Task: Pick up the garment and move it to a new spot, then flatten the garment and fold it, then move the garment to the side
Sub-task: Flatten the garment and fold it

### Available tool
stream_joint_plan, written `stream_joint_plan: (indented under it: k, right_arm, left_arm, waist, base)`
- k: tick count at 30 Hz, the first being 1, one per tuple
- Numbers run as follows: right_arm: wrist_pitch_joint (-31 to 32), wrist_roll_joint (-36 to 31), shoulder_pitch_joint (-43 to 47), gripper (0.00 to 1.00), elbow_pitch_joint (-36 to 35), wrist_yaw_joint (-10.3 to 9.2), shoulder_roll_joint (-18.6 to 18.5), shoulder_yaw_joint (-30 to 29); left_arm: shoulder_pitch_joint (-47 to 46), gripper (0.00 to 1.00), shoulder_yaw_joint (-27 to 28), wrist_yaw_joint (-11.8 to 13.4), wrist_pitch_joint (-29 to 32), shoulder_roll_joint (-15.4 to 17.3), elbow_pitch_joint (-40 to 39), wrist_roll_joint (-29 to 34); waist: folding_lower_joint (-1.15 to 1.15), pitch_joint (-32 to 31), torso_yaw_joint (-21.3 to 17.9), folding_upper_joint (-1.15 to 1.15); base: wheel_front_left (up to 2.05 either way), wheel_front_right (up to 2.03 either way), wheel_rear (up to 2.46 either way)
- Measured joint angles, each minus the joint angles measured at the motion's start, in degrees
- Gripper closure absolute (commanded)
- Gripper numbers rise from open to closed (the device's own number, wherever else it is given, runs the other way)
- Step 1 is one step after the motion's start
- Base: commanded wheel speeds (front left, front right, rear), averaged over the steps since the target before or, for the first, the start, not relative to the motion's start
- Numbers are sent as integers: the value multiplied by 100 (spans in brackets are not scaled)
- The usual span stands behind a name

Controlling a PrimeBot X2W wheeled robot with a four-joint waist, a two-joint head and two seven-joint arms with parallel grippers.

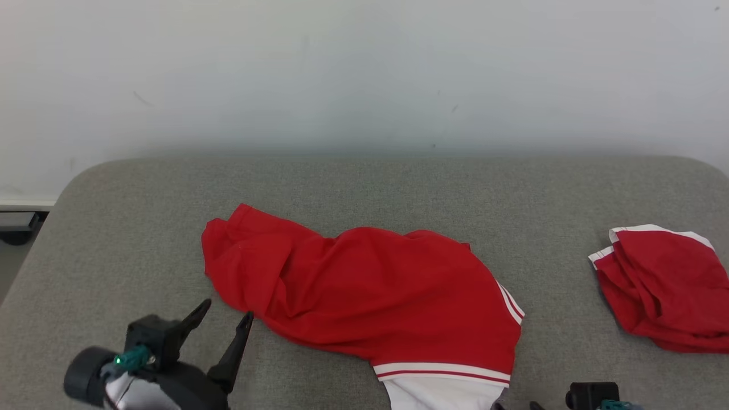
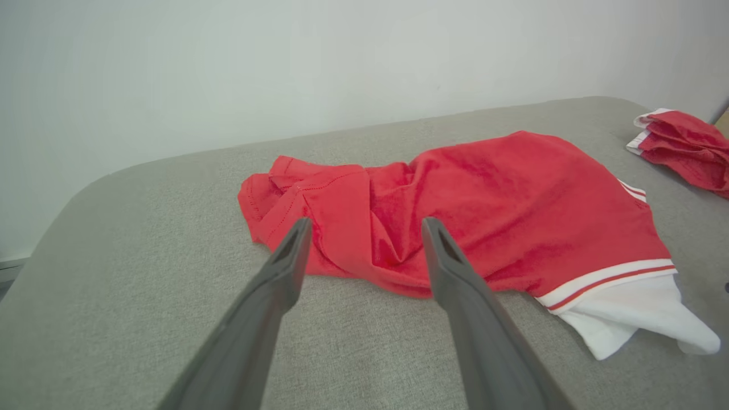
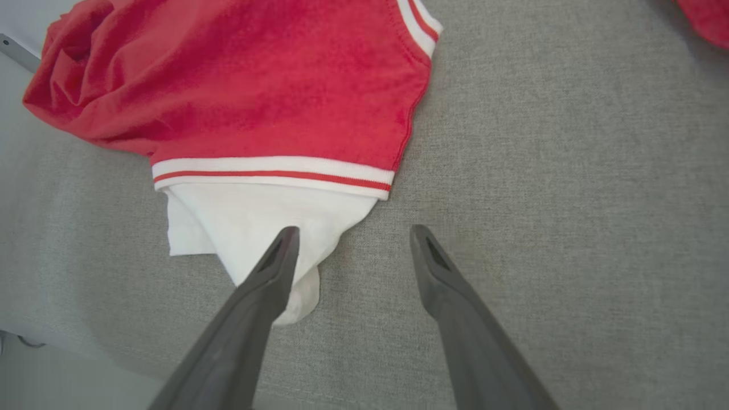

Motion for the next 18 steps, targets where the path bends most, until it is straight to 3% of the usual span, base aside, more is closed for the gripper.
stream_joint_plan:
  k: [9, 18]
  right_arm:
    - [756, -163, -52, 0, -93, -52, 136, 408]
    - [1366, -431, -283, 0, -210, -101, 175, 706]
  left_arm:
    - [-1257, 0, -323, -482, 494, -193, 910, 81]
    - [-2162, 0, -398, -684, 745, -144, 1793, 125]
  waist:
    - [0, 293, -80, 0]
    - [1, 627, -316, 0]
  base:
    - [0, 0, 0]
    - [0, 0, 0]
